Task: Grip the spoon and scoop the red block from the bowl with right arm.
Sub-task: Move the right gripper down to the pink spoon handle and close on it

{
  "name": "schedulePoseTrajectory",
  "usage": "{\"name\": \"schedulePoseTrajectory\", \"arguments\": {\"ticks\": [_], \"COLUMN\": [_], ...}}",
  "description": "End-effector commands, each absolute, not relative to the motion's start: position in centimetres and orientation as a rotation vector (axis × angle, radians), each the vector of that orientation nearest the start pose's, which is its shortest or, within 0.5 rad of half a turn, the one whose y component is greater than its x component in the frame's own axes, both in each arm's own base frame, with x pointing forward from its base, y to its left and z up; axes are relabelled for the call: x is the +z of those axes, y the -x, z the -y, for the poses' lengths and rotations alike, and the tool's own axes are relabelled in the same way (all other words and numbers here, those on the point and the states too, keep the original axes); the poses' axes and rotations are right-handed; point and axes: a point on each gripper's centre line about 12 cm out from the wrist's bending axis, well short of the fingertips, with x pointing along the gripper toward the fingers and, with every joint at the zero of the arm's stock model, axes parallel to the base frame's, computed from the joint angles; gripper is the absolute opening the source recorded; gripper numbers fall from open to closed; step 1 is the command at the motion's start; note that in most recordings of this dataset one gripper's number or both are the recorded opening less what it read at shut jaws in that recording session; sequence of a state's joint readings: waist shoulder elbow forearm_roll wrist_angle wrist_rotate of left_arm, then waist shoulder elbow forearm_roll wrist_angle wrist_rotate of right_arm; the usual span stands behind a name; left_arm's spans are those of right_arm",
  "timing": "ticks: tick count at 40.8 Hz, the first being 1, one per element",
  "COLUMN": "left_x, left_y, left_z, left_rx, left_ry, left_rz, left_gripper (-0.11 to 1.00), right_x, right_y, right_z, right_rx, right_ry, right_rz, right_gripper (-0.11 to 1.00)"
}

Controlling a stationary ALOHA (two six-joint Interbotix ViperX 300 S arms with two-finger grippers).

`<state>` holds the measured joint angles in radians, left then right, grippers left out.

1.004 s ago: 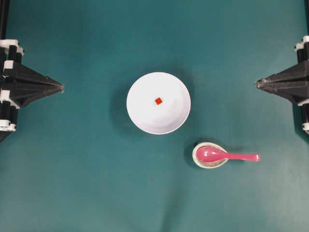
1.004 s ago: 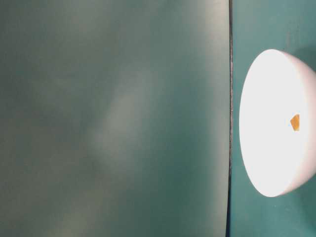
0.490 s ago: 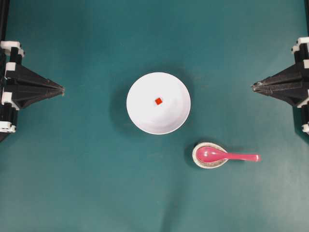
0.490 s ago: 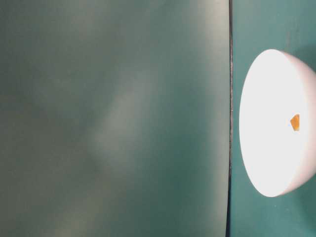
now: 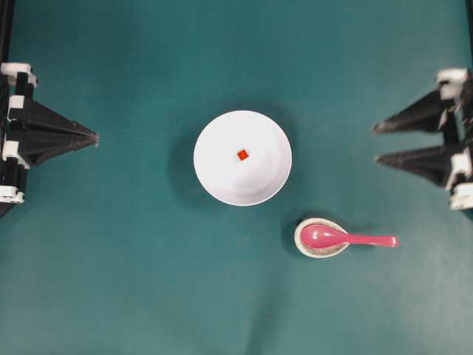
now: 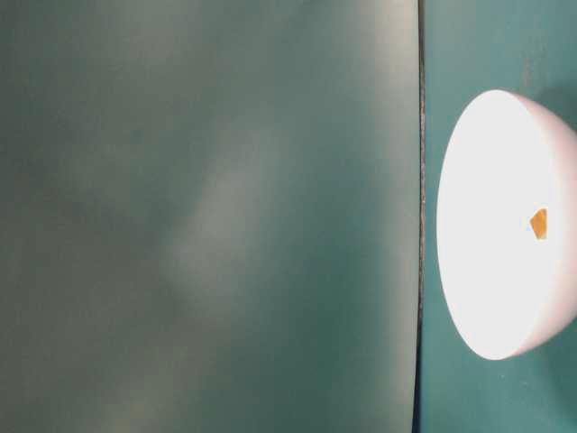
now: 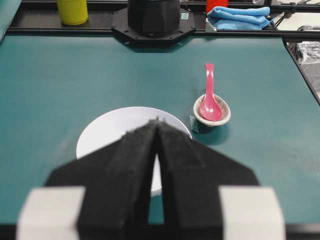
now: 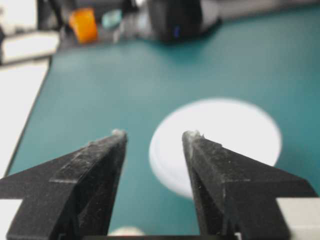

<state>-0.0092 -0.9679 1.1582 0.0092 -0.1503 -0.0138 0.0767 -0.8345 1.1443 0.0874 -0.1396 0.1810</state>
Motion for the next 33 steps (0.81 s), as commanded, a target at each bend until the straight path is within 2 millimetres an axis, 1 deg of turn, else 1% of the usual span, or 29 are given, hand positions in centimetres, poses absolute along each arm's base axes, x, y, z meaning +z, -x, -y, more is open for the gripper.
{"name": "schedulePoseTrajectory", "arguments": {"ticks": [1,7,11,14,18,27,33], "left_x": [29.4,29.3,29.4,29.4,29.5,29.3,29.2], "left_y": [-20.2,-20.3,-20.2,-20.2,-20.2,-20.2,-20.2], "left_z": [0.2,0.2,0.2,0.3,0.3,0.3,0.2], "left_rx": [-0.013,-0.012,-0.012,-0.014,-0.014,-0.014,-0.012], "left_ry": [0.003,0.005,0.005,0.005,0.005,0.003,0.005], "left_rz": [-0.018,-0.022,-0.020,-0.018,-0.017,-0.026,-0.037], "left_gripper": [0.00,0.00,0.00,0.00,0.00,0.00,0.00], "right_x": [24.7,20.8,18.7,17.1,15.4,13.4,13.2], "right_y": [-22.5,-22.7,-22.5,-22.1,-21.3,-19.6,-19.2], "right_z": [-2.7,-4.8,-5.9,-6.6,-7.3,-8.5,-9.5], "right_rx": [0.078,0.122,0.131,0.132,0.122,0.109,0.132], "right_ry": [-0.290,-0.355,-0.394,-0.423,-0.457,-0.508,-0.517], "right_rz": [-0.224,-0.331,-0.369,-0.396,-0.415,-0.434,-0.451], "right_gripper": [0.54,0.53,0.54,0.54,0.54,0.54,0.54]}}
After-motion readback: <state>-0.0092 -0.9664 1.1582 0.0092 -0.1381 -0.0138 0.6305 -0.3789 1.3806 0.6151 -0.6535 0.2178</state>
